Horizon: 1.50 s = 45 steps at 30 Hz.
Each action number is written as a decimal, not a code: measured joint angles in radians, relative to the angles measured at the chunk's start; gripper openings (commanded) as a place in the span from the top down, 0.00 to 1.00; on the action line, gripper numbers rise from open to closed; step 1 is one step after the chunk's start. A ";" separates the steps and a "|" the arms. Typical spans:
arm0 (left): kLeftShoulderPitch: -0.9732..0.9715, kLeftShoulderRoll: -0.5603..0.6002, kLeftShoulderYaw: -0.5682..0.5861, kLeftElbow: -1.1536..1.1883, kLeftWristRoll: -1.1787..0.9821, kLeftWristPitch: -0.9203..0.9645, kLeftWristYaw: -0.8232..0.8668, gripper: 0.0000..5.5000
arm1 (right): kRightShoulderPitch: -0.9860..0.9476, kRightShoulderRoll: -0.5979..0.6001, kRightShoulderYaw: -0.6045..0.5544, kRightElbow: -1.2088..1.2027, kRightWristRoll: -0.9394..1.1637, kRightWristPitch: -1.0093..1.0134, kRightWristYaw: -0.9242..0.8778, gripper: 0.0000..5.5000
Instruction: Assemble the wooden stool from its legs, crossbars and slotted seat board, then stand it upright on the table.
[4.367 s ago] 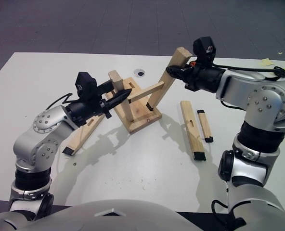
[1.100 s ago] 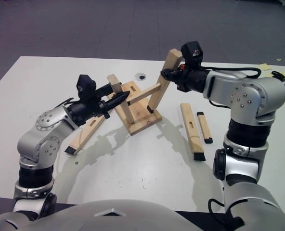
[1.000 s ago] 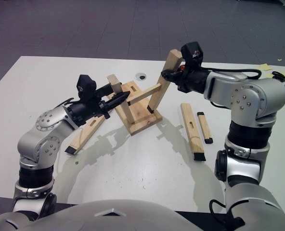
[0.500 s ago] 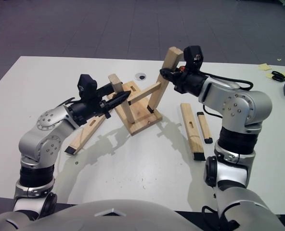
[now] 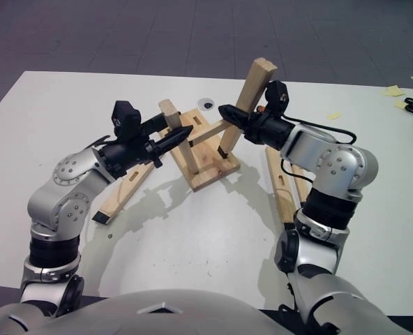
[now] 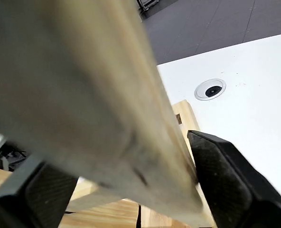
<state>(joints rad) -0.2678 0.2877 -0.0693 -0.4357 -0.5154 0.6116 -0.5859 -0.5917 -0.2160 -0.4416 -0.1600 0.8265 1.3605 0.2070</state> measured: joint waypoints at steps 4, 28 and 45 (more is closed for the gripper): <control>-0.001 0.000 -0.004 0.000 -0.001 0.000 -0.007 0.61 | -0.082 0.030 -0.083 0.021 0.082 -0.009 -0.015 0.09; 0.002 -0.003 -0.013 -0.008 -0.022 0.002 -0.011 0.61 | 0.179 -0.124 0.137 -0.279 -0.016 -0.380 0.113 0.02; 0.015 0.030 -0.046 -0.041 -0.012 -0.003 -0.004 0.61 | 0.389 -0.126 0.250 -0.407 -0.209 -0.632 0.072 0.20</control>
<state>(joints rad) -0.2530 0.3175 -0.1156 -0.4772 -0.5277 0.6085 -0.5902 -0.2032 -0.3421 -0.1913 -0.5669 0.6174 0.7282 0.2790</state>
